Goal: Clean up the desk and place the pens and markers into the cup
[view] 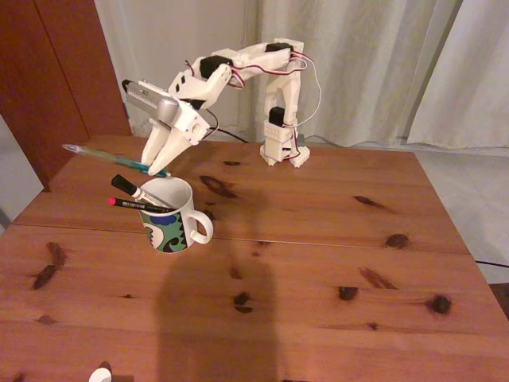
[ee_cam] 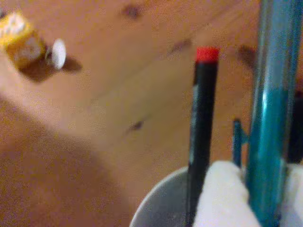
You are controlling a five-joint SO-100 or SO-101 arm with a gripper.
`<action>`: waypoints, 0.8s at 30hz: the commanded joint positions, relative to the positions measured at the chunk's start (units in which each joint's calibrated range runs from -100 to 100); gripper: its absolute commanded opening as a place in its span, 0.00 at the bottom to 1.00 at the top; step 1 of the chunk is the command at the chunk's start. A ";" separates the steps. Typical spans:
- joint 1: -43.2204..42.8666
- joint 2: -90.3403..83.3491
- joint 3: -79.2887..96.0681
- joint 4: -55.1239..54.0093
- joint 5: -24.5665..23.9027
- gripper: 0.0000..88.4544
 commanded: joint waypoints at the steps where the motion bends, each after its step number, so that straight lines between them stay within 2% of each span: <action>1: -0.47 -4.06 0.76 -5.47 -0.53 0.01; 24: -3.12 -4.06 7.53 -5.90 -0.11 0.01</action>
